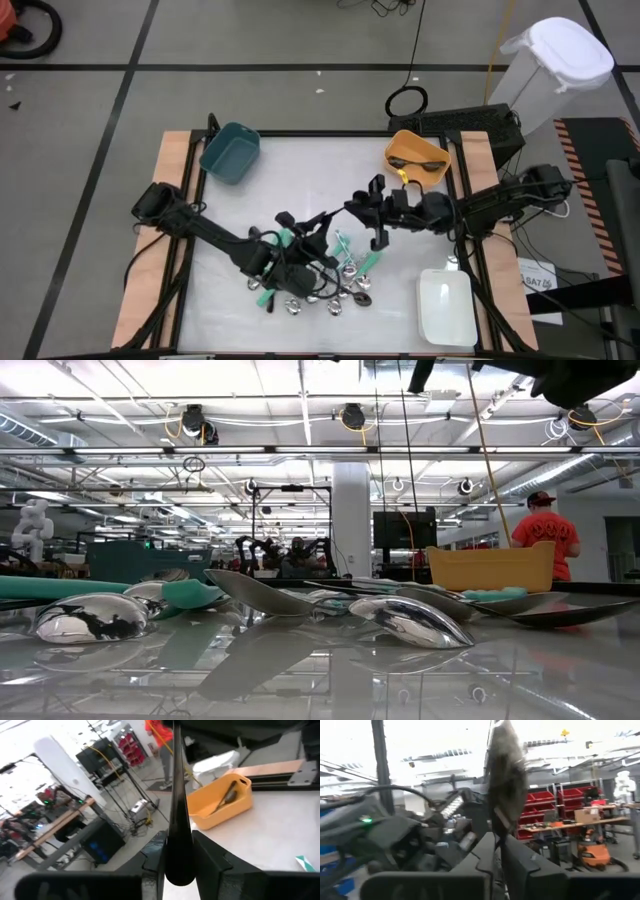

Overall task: Sort silverware by color (type)
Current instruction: Put the black spoon into the yellow bin

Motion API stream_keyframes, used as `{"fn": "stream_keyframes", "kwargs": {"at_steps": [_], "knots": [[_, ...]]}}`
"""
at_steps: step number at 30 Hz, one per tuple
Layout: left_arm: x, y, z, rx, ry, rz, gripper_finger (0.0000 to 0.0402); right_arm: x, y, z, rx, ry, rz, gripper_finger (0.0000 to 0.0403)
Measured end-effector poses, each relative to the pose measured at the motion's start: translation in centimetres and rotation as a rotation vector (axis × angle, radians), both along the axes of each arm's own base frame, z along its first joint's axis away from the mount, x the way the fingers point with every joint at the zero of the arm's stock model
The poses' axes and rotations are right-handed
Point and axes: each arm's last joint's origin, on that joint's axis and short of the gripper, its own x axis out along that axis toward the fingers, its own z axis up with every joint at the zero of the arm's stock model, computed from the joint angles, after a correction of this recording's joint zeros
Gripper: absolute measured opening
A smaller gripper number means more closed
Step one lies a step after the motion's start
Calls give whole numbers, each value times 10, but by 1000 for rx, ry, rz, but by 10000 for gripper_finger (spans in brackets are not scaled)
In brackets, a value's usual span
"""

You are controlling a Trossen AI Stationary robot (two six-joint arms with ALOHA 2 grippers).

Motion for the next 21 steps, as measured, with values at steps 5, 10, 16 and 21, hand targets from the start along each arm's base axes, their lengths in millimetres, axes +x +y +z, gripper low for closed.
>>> {"fn": "stream_keyframes", "kwargs": {"at_steps": [5, 10, 16, 21], "knots": [[4, 4, 0, -71, -31, -51, 150, 0, -1, -2, -15, 33, -3, 7], [1, -13, 10, -86, -37, -126, 220, -6, -2, 1, -46, 117, -27, 3], [-5, -35, 25, -60, 5, -238, 241, -22, -4, 5, -67, 264, -15, 1], [-2, -37, 24, -115, 73, -412, 242, -37, 0, -1, -75, 436, 23, 1]]}}
